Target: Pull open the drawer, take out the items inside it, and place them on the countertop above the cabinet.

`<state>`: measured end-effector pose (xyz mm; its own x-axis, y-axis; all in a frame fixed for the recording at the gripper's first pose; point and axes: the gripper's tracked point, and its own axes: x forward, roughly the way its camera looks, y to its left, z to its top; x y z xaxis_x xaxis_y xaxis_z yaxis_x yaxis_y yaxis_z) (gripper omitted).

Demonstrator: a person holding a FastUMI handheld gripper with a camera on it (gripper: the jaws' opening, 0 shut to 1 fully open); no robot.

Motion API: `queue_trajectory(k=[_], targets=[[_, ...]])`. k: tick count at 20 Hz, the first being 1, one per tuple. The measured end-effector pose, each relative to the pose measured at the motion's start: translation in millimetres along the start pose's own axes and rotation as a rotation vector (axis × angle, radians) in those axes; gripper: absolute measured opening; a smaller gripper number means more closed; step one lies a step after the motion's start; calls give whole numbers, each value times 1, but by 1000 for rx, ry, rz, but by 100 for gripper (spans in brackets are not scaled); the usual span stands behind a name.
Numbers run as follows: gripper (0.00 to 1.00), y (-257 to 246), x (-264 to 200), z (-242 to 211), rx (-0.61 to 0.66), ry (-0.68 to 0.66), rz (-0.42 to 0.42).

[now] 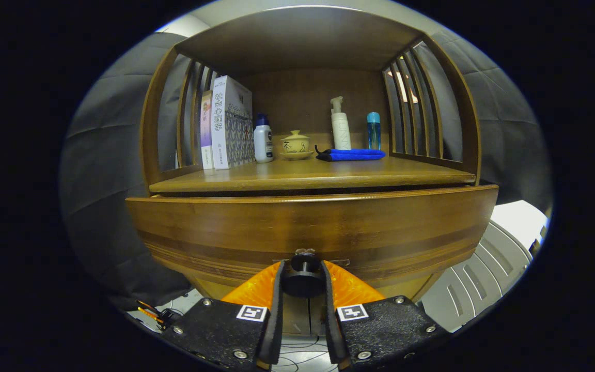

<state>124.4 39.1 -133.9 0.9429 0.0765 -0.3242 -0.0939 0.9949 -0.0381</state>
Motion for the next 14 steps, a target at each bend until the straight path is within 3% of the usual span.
queue_trajectory(k=[14], targets=[[35,3,-69,-25,0,25,23]])
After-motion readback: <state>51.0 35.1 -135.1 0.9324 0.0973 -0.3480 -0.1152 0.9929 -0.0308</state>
